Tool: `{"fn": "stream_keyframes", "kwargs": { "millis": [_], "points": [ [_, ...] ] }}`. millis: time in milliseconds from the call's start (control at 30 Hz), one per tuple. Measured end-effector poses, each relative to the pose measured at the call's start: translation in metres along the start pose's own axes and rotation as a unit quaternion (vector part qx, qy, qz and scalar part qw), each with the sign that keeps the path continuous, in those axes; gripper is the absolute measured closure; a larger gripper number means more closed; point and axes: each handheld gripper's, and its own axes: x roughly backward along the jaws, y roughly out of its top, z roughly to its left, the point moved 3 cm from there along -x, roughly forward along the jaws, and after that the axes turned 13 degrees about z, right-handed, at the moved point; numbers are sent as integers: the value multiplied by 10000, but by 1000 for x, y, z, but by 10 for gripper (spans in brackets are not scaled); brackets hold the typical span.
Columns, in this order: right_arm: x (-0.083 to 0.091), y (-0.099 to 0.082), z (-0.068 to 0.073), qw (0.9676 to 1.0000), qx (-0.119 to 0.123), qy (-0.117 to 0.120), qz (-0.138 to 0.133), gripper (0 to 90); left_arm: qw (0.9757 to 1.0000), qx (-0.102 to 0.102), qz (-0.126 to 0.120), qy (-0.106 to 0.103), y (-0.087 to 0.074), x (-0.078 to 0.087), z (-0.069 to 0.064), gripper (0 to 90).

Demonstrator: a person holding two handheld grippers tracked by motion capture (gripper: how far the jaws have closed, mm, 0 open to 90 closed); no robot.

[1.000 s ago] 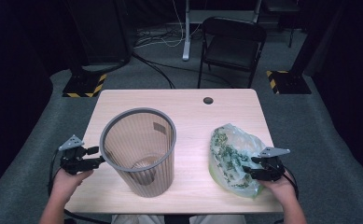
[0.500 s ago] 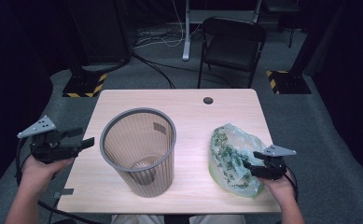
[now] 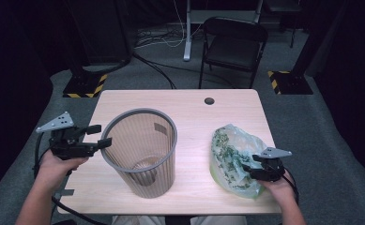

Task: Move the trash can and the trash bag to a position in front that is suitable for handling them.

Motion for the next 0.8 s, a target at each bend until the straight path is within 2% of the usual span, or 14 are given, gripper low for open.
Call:
{"fn": "stream_keyframes", "kwargs": {
  "millis": [167, 267, 533, 800],
  "points": [
    [0, -2, -4, 9999, -124, 87, -50, 365, 9999, -54, 49, -73, 1, -9, -3, 248],
    [0, -2, -4, 9999, -121, 88, -47, 367, 9997, -148, 167, -69, 2, -16, -6, 241],
    [-2, -2, -4, 9999, -85, 121, -1, 373, 9998, -60, 159, 94, 5, -25, -8, 242],
    [-3, -2, -3, 9999, -56, 135, 25, 375, 9997, -192, 145, -27, 13, -37, -18, 265]
  ]
}}
